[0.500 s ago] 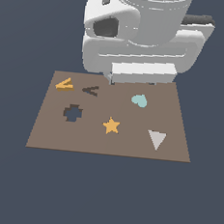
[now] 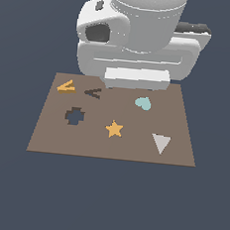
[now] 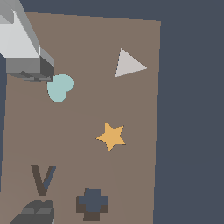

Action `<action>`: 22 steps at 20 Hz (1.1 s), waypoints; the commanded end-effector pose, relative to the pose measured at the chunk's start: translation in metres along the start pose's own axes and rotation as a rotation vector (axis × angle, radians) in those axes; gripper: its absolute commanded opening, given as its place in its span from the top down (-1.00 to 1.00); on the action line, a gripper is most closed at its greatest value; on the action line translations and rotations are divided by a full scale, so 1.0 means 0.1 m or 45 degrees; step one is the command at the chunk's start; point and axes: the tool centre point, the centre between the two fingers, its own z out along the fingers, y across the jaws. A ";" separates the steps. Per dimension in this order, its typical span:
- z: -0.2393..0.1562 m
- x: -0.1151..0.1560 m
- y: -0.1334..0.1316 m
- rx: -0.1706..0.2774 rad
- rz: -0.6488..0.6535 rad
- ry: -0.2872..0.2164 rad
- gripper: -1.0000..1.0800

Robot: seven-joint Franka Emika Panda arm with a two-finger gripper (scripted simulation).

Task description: Insert a designated object into the corresponding slot on a board.

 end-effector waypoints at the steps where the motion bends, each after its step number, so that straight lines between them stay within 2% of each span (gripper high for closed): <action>1: 0.05 0.01 0.10 -0.002 0.057 -0.001 -0.92; 6: 0.20 0.03 0.38 -0.007 0.232 -0.003 -0.92; 12: 0.46 -0.03 0.89 -0.016 0.547 -0.007 -0.92; 17: 0.71 -0.23 1.37 -0.024 0.861 -0.011 -0.92; 22: 0.92 -0.49 1.73 -0.030 1.126 -0.015 -0.92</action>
